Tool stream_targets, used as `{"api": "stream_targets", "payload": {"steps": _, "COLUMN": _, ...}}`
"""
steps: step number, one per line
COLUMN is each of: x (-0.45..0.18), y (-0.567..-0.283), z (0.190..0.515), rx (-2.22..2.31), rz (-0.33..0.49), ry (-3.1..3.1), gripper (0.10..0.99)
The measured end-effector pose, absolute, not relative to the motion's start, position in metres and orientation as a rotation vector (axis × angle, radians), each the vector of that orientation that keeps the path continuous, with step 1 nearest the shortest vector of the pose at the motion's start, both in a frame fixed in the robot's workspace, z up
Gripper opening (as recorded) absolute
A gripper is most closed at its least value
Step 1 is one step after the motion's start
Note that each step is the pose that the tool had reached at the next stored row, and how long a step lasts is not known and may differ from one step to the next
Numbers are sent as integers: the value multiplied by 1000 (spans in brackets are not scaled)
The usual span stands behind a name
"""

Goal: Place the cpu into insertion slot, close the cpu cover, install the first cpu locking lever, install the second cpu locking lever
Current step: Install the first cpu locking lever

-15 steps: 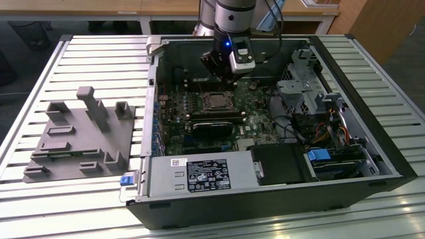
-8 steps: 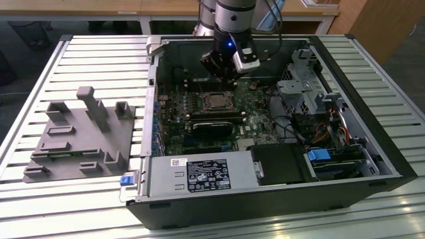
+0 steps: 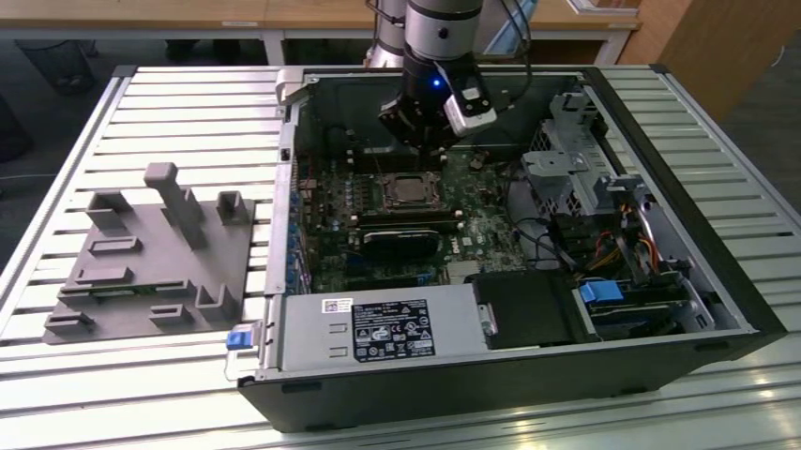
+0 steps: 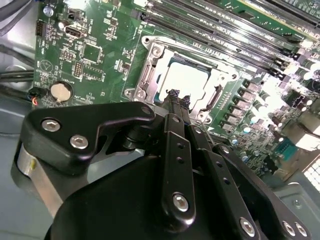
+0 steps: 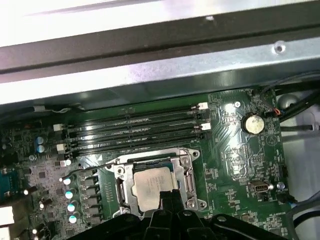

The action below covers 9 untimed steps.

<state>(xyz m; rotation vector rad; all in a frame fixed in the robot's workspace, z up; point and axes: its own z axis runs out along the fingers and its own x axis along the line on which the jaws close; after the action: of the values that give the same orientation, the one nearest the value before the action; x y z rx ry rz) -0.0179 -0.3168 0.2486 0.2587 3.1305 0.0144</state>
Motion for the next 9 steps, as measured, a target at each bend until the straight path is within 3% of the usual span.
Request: {"api": "stream_targets", "payload": {"steps": 9, "x": -18, "y": -317, "z": 252, "rx": 48, "rz": 31, "ry": 3136, "gripper": 106}}
